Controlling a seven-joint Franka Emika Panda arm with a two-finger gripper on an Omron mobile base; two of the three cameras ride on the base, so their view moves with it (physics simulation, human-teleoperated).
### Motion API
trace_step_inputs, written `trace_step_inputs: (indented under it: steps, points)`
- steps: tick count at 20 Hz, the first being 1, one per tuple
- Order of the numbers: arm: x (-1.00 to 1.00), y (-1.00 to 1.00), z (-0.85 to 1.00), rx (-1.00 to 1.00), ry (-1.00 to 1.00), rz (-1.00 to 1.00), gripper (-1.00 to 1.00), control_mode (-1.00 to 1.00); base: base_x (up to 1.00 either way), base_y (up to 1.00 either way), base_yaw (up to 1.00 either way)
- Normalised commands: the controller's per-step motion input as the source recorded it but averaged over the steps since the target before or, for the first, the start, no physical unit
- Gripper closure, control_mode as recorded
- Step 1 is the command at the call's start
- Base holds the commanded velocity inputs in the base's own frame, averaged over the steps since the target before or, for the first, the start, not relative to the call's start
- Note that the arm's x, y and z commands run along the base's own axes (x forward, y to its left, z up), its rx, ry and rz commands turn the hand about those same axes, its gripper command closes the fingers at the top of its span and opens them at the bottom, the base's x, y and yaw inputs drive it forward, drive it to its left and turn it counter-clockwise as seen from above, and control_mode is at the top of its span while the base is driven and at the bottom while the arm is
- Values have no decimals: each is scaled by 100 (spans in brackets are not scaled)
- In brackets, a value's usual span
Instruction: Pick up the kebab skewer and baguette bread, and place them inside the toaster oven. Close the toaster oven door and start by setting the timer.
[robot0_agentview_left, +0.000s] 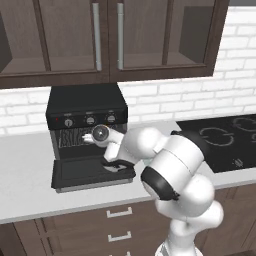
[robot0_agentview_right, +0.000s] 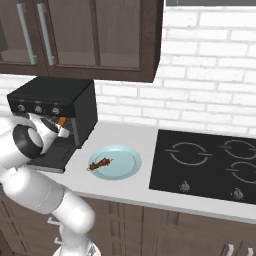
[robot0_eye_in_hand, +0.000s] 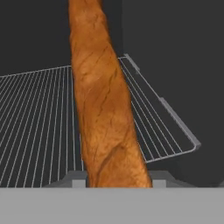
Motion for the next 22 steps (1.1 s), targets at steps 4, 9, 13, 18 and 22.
trace_step_inputs:
  steps: [4, 9, 13, 18, 22]
  points:
    - [14, 0, 0, 0, -1, 0, 100, -100, 0, 0, 0]
    - [5, 0, 0, -2, -8, 0, 100, -100, 0, 0, 0]
    - [15, 0, 0, 0, -7, 0, 100, -100, 0, 0, 0]
    - [5, 0, 0, 0, 0, 0, 100, -100, 0, 0, 0]
    - [0, 0, 0, 0, 0, 0, 100, -100, 0, 0, 0]
